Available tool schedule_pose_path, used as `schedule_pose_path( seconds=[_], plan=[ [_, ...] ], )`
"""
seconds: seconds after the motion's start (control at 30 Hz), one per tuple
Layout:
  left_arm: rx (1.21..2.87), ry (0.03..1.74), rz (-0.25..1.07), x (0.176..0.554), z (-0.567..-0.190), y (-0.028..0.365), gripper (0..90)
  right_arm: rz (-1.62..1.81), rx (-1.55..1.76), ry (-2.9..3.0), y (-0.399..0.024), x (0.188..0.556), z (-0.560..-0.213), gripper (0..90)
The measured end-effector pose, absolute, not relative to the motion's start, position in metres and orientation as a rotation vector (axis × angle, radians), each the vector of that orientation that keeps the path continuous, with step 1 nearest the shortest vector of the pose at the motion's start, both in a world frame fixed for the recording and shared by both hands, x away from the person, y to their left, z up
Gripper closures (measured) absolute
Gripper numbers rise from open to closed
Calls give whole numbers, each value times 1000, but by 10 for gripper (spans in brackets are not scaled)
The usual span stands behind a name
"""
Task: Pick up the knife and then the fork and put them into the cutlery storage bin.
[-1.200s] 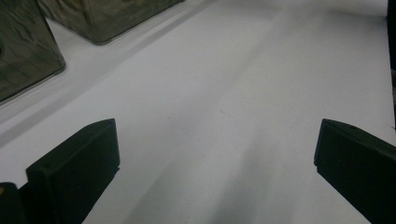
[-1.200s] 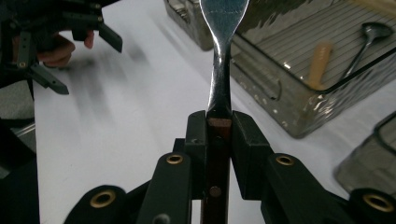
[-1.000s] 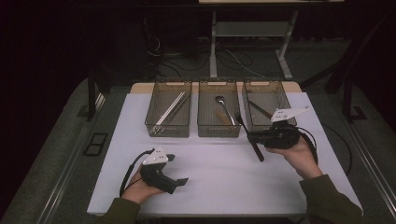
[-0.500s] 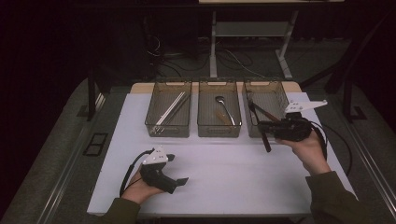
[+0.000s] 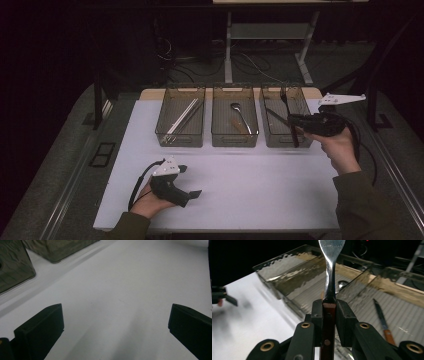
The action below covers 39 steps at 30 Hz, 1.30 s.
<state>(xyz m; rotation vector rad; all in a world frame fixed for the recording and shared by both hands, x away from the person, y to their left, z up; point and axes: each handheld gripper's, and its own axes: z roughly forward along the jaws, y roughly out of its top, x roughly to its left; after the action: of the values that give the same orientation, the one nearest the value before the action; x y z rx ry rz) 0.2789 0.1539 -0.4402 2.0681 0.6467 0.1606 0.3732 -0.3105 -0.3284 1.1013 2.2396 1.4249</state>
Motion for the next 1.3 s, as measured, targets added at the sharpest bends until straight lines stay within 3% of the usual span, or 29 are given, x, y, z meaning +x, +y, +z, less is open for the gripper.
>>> schedule_pose_path(
  seconds=[0.73, 1.3],
  plan=[
    [2059, 646, 155, 280, -440, 155, 0, 1339, 1261, 2012, -326, 421, -332, 774],
    [2055, 643, 151, 279, -440, 155, 0, 1177, 1415, 2038, -326, 444, -383, 773]
  ],
)
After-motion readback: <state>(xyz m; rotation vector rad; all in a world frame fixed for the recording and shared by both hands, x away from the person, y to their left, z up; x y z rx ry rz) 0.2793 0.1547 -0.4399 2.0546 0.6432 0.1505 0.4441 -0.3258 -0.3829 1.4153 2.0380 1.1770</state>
